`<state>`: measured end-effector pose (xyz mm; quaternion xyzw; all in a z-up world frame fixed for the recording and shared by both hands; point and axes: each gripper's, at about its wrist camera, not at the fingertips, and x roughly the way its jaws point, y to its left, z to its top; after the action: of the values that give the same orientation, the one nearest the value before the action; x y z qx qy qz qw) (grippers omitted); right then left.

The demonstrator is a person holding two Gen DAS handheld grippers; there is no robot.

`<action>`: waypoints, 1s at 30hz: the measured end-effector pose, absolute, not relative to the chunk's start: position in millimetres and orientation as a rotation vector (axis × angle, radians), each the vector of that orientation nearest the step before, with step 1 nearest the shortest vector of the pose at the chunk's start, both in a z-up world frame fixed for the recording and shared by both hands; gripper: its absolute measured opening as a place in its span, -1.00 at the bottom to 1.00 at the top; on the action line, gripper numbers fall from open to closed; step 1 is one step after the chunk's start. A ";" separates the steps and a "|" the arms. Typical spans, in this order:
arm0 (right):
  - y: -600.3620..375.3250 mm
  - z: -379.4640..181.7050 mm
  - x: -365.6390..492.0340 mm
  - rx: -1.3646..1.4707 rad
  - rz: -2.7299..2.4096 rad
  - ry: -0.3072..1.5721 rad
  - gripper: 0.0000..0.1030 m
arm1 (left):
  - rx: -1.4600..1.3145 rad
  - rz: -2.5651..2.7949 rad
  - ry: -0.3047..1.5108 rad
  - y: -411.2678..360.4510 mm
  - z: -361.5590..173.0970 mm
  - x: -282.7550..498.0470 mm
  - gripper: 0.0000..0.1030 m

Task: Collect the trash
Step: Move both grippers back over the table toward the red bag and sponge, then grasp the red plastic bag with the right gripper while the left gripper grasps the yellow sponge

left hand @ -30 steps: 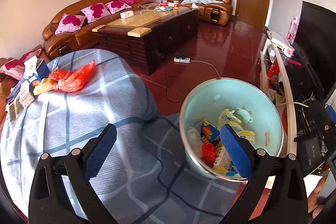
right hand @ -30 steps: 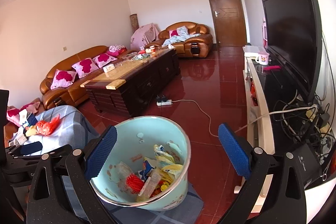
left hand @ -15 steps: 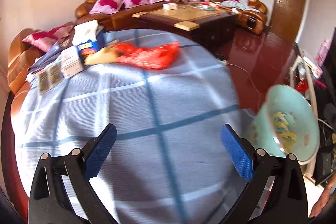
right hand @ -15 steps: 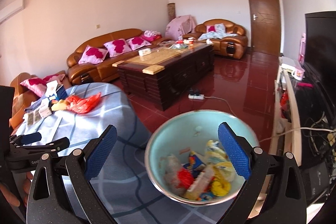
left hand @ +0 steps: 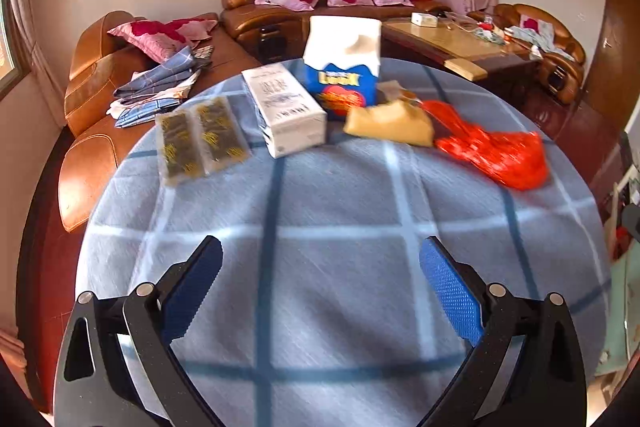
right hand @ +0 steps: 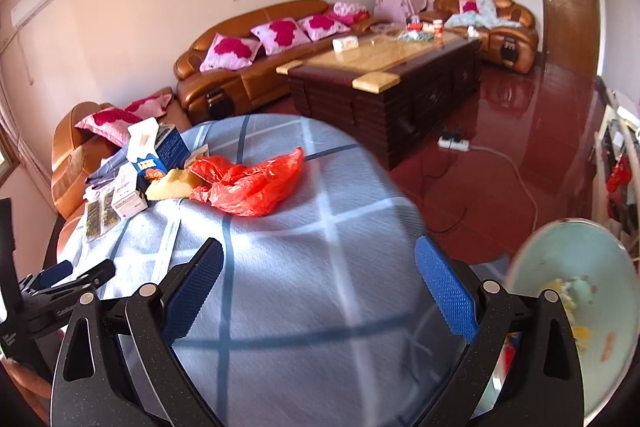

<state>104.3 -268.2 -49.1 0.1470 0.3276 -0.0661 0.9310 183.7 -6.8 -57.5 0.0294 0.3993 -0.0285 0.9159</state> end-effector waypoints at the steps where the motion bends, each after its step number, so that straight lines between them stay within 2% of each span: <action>1: -264.5 -52.9 118.4 0.310 -0.131 0.686 0.84 | 0.057 -0.060 0.819 -1.7 -57.0 190.8 0.88; 9: -250.5 -78.6 203.1 0.403 -0.146 0.798 0.84 | 0.037 -0.106 0.779 8.7 -52.8 239.6 0.88; 11: -245.9 -85.0 218.8 0.396 -0.153 0.822 0.77 | 0.036 -0.128 0.770 6.4 -51.6 248.0 0.88; 13: -240.7 -94.1 231.3 0.378 -0.149 0.861 0.19 | 0.045 -0.143 0.765 1.7 -50.3 255.9 0.88; 14: -238.9 -96.9 233.8 0.369 -0.154 0.869 0.12 | 0.050 -0.150 0.764 -1.0 -50.4 259.6 0.88; 16: -237.4 -97.2 234.2 0.349 -0.137 0.854 -0.27 | 0.059 -0.167 0.760 -7.7 -50.1 266.6 0.88; 17: -238.3 -96.8 233.9 0.341 -0.130 0.848 -0.30 | 0.062 -0.173 0.759 -10.9 -50.3 269.7 0.88; 19: -240.8 -98.1 233.5 0.345 -0.105 0.854 -0.62 | 0.066 -0.188 0.765 -19.9 -52.7 276.1 0.88; 22: -247.2 -91.6 223.3 0.356 -0.093 0.821 -0.72 | 0.061 -0.200 0.783 -31.6 -58.1 285.1 0.88; 30: -260.9 -57.2 179.3 0.340 -0.131 0.647 -0.72 | 0.024 -0.203 0.832 -61.2 -68.1 308.8 0.88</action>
<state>179.3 -260.9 -57.2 0.1663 0.3160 -0.0642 0.9318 308.8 -61.2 -68.1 0.0118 0.4036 -0.0982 0.9096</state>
